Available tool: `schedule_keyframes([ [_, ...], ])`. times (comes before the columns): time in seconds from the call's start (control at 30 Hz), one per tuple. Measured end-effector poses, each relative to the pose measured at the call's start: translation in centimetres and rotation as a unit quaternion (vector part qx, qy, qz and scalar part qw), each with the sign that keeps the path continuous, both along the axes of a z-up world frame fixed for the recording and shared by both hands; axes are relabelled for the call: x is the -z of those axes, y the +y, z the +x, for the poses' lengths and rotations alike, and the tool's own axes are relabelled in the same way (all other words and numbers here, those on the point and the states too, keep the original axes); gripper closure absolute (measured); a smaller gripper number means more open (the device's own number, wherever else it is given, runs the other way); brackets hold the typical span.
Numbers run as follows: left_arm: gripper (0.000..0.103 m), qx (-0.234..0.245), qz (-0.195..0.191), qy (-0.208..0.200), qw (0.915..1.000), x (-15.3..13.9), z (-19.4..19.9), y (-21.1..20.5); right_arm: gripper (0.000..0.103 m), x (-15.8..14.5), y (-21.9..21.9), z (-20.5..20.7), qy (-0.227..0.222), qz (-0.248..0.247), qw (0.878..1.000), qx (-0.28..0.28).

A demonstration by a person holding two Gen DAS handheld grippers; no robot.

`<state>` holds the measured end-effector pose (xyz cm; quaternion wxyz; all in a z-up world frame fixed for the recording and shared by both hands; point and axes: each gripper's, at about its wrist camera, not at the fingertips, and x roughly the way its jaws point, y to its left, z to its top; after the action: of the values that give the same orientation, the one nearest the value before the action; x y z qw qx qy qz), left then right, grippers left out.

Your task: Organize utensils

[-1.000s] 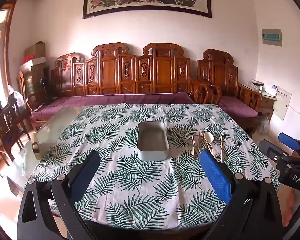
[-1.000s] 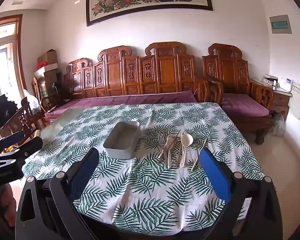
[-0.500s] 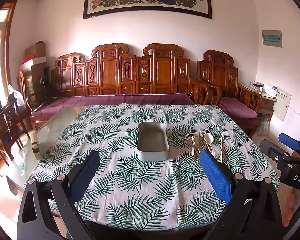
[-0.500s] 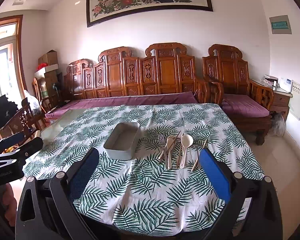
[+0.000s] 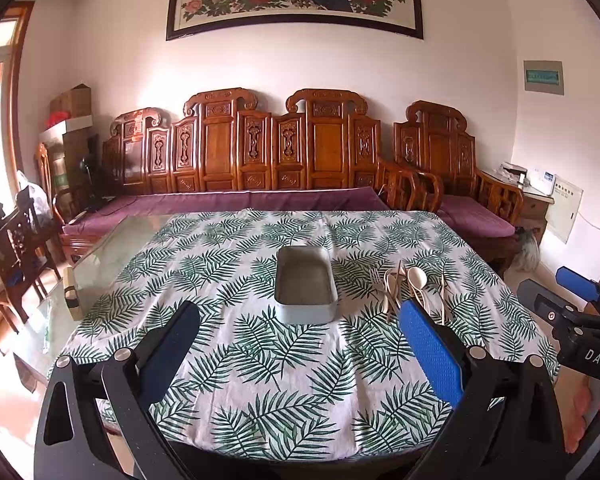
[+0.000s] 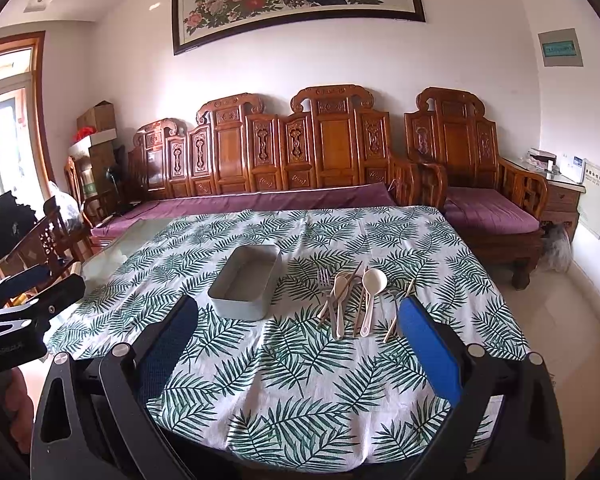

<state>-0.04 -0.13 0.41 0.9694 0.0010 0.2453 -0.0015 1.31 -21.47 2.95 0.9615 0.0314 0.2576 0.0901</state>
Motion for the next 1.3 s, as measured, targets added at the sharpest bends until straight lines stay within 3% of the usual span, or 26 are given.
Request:
schedule_keyframes([
  [1.3,0.006,0.001,0.002,-0.002,1.0,-0.02,-0.48,-0.4,0.002,-0.46,-0.02,-0.57,-0.008,-0.001,1.0,-0.001],
])
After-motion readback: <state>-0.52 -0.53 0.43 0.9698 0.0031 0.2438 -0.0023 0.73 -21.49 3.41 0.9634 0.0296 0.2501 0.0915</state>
